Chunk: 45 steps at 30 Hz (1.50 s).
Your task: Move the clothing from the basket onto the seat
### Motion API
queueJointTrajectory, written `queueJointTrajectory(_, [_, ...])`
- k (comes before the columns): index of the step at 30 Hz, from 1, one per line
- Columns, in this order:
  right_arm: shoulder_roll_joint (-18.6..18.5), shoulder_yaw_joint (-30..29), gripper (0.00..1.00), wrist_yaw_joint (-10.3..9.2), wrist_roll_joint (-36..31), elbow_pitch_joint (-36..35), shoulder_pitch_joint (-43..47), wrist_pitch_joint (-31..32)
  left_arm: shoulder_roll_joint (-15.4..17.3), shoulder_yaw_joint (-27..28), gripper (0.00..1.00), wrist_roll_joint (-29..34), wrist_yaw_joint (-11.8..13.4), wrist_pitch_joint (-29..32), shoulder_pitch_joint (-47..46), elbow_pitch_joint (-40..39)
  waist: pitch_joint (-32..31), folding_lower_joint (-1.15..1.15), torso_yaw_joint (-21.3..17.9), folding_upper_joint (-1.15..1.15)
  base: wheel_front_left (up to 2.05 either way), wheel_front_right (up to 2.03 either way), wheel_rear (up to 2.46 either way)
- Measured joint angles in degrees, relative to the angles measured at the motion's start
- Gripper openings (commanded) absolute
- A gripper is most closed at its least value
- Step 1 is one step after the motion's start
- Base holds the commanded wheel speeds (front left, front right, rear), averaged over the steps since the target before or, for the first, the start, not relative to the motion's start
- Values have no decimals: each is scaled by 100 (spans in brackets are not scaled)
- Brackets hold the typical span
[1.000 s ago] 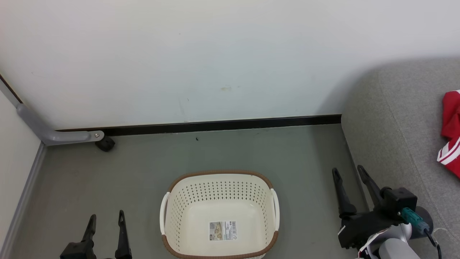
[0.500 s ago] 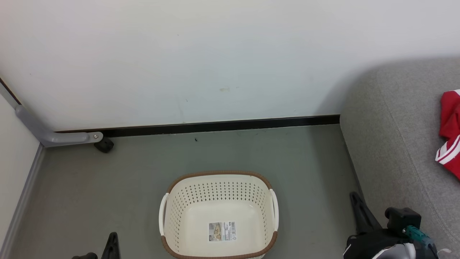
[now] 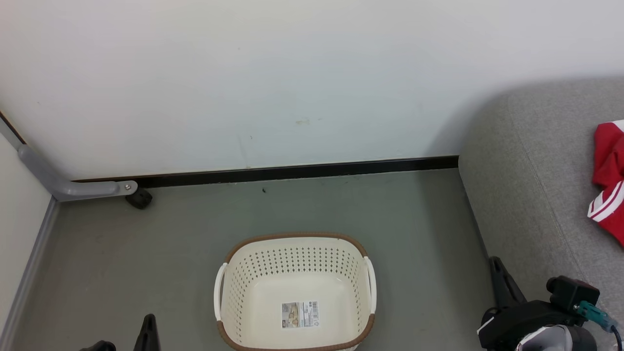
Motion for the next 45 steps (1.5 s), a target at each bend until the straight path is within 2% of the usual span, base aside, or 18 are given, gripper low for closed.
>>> queueJointTrajectory(45, [74,-923,0,254,3559,-645,86,972,2,43,0,-3776,-208,918,-245,-581,-12,0,-113,0,0,0,0])
